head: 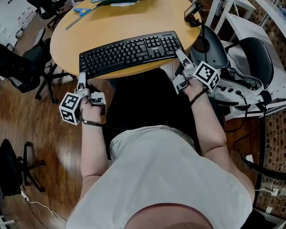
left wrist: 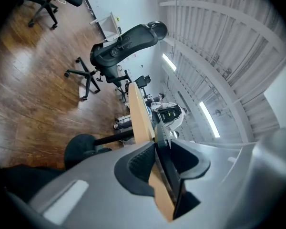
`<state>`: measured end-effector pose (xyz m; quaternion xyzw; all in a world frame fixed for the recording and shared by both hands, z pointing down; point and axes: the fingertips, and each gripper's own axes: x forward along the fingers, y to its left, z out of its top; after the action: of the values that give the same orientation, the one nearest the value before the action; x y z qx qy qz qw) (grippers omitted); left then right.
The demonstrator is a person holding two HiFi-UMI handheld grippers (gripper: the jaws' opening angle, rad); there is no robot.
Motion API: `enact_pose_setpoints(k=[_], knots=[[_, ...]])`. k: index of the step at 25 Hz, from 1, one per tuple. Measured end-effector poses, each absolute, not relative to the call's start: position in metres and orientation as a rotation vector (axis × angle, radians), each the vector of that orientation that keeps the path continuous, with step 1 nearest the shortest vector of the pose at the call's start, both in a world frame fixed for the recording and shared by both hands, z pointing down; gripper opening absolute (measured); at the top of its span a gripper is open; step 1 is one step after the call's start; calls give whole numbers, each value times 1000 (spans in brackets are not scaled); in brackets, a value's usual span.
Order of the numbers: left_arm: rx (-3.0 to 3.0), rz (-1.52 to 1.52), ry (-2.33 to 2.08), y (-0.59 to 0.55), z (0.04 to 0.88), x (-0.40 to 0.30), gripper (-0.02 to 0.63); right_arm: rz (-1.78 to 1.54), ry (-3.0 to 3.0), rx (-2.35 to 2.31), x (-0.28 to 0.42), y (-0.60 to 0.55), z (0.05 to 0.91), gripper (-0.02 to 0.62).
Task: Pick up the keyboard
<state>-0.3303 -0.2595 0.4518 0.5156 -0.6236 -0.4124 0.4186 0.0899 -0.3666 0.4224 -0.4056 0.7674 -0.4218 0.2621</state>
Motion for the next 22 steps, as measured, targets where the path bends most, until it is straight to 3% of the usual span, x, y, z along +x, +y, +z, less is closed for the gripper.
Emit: enact_pose_setpoints(k=[14,22], knots=[[1405,-921,-1701,-253,441,-333,366,-979,2215,-1294,102,-366,427,241],[1419,-925,-1959,-220,423,-366,394,-790,2083,-1444,157,-347,414,229]])
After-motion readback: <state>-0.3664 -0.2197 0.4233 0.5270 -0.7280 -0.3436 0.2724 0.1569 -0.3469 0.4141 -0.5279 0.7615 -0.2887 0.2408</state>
